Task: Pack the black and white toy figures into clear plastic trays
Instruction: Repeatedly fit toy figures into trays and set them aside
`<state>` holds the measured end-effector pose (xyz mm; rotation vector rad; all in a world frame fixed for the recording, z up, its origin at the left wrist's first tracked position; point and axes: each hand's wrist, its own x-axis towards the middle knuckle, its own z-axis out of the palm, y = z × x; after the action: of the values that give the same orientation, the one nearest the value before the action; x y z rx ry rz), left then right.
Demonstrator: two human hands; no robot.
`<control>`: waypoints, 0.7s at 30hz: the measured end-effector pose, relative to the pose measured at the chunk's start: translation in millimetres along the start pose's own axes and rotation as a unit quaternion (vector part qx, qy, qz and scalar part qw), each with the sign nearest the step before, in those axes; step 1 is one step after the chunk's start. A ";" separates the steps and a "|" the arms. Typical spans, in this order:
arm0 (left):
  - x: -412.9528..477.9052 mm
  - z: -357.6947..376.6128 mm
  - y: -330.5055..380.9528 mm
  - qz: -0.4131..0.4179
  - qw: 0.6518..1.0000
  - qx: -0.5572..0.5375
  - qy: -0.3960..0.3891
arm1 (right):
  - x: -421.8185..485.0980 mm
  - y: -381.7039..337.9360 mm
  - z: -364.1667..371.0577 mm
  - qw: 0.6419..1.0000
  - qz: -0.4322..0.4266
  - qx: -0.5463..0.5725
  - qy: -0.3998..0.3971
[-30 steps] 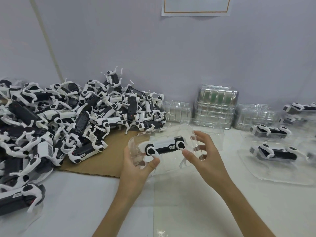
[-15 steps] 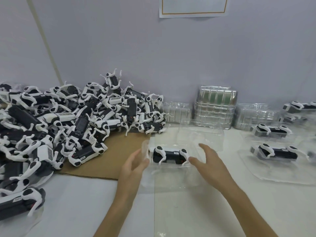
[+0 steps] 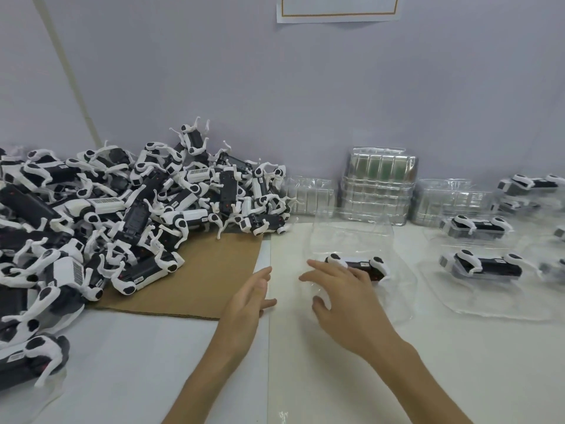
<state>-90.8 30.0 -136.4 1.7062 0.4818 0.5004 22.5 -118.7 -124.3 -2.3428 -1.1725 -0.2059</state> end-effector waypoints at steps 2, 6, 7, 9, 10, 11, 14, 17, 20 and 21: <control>-0.3 -0.3 1.5 0.001 1.000 0.005 -0.003 | 3.8 12.0 -5.4 0.999 0.041 0.007 0.016; -1.6 0.7 4.2 0.001 1.000 0.012 -0.002 | 7.3 35.1 -11.9 0.994 0.098 -0.017 0.046; -2.1 0.8 4.4 0.000 1.000 0.012 -0.002 | 7.7 39.5 -12.5 0.992 0.108 -0.024 0.056; -2.9 1.1 5.1 -0.005 1.000 0.009 0.000 | 8.5 44.9 -12.2 0.990 0.117 -0.025 0.068; -3.0 1.2 5.3 -0.008 1.000 0.007 0.001 | 8.9 46.0 -11.9 0.991 0.117 -0.013 0.070; -2.9 1.3 5.4 -0.010 1.000 0.006 0.001 | 9.2 46.4 -11.6 0.991 0.112 0.003 0.068; -2.4 1.8 5.3 -0.011 1.000 0.011 -0.002 | 10.0 46.5 -10.1 0.994 0.083 0.029 0.072; -1.1 3.6 2.5 -0.012 1.000 0.018 -0.002 | 16.2 45.6 -7.4 0.996 0.053 0.039 0.055; -0.8 4.0 1.4 -0.012 1.000 0.024 -0.006 | 29.2 44.1 -5.3 0.998 0.035 0.043 0.019; -0.7 3.8 1.4 -0.011 1.000 0.027 -0.006 | 34.8 43.9 -4.9 0.999 0.032 0.037 0.012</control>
<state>-89.1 26.3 -135.8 1.7521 0.5093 0.4638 78.8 -118.6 -124.3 -2.3028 -1.0732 -0.1638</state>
